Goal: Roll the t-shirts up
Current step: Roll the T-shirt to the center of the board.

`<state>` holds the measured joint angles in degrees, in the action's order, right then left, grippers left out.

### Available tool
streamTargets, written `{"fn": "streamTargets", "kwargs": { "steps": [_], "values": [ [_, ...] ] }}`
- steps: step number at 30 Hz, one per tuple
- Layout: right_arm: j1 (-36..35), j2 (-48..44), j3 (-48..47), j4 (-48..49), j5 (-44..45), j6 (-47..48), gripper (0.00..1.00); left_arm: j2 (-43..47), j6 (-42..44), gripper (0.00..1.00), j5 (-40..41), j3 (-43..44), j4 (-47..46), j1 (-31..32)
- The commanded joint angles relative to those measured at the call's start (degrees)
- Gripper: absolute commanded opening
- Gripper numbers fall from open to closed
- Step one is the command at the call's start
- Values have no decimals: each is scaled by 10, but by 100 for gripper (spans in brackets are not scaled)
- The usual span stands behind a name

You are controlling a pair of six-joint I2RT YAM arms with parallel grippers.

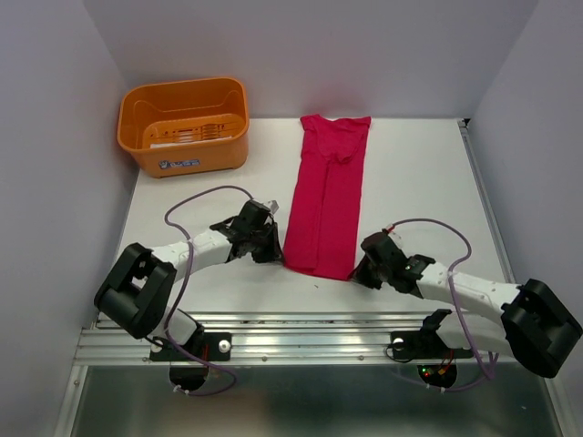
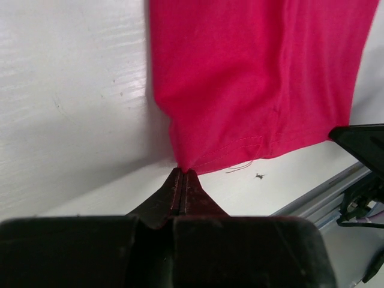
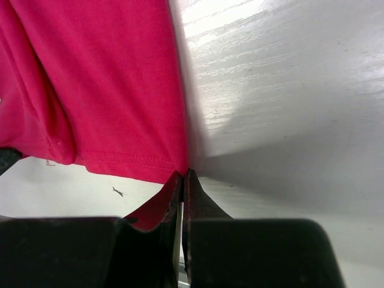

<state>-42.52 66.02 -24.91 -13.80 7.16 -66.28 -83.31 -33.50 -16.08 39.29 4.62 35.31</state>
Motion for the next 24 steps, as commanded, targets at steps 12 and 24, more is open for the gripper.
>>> {"fn": "streamTargets", "kwargs": {
  "steps": [12,24],
  "values": [
    [-5,-25,-90,-64,94,-5,1,8,2,0,-4,102,29,3],
    [-5,14,-146,-72,167,0,1,-48,1,0,25,168,41,2]
  ]
}}
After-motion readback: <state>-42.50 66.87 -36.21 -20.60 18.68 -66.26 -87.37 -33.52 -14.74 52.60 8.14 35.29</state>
